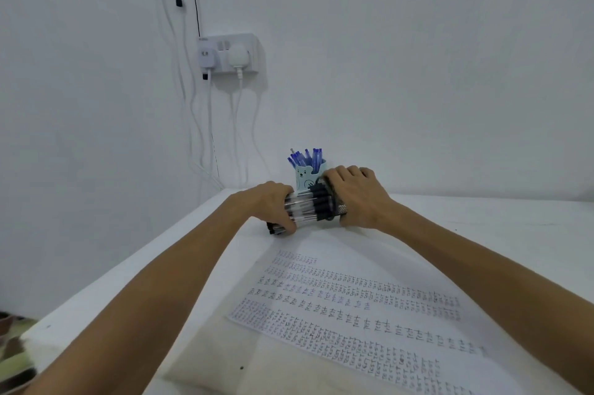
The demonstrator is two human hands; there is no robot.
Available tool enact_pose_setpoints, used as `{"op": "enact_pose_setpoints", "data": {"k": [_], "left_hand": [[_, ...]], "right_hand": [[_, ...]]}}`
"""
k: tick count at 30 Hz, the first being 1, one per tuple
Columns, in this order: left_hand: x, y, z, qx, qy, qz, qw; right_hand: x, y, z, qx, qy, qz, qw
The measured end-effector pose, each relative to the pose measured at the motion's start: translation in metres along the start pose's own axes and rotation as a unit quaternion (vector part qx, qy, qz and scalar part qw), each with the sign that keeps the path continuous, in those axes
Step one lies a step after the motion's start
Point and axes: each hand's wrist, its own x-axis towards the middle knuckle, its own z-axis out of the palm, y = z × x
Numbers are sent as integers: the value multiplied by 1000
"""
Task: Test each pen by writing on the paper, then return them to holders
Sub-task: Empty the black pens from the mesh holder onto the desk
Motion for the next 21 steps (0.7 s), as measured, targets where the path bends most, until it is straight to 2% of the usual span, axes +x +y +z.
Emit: {"op": "enact_pose_setpoints", "data": {"k": [8, 11, 18, 21], "left_hand": [[1, -9, -1, 0, -46, -10, 999], [4, -10, 0, -1, -65, -20, 998], [4, -7, -3, -56, -112, -29, 992], [4, -6, 0, -68, -110, -27, 991]], "right_hand": [[-10, 31, 6, 35, -36, 59, 997], [-11, 41, 7, 102, -31, 105, 989], [-8, 55, 13, 270, 13, 187, 944], [-6, 55, 19, 349, 32, 239, 905]]}}
